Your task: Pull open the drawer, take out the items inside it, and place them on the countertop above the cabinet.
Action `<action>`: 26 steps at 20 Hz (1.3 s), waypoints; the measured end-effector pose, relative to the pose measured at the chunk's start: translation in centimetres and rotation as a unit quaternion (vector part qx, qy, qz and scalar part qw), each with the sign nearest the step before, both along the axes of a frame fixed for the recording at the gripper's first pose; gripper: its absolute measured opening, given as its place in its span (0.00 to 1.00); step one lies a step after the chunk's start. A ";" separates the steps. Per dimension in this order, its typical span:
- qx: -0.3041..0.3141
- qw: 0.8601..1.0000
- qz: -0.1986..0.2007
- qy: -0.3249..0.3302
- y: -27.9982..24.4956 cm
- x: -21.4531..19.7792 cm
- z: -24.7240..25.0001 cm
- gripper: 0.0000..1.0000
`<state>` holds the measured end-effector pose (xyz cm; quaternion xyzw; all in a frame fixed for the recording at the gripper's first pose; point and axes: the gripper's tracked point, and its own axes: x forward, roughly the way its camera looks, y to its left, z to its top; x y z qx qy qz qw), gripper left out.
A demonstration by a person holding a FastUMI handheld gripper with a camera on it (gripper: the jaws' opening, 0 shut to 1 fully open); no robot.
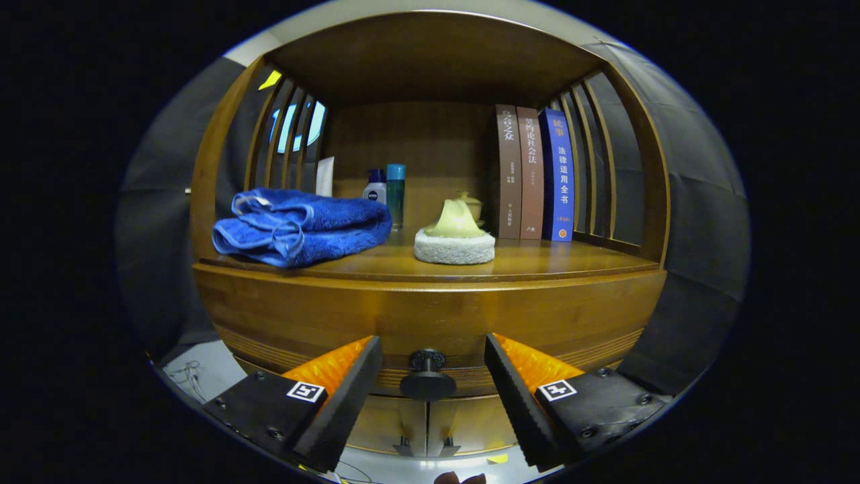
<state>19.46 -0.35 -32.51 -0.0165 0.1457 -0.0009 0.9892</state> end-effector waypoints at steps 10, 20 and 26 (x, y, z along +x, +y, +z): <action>0.028 0.999 0.008 -0.045 0.3 -7.6 11.9 0.99; 0.014 0.998 0.020 -0.055 0.6 -15.0 20.6 0.99; 0.005 0.996 0.024 -0.090 1.9 -17.6 24.6 0.99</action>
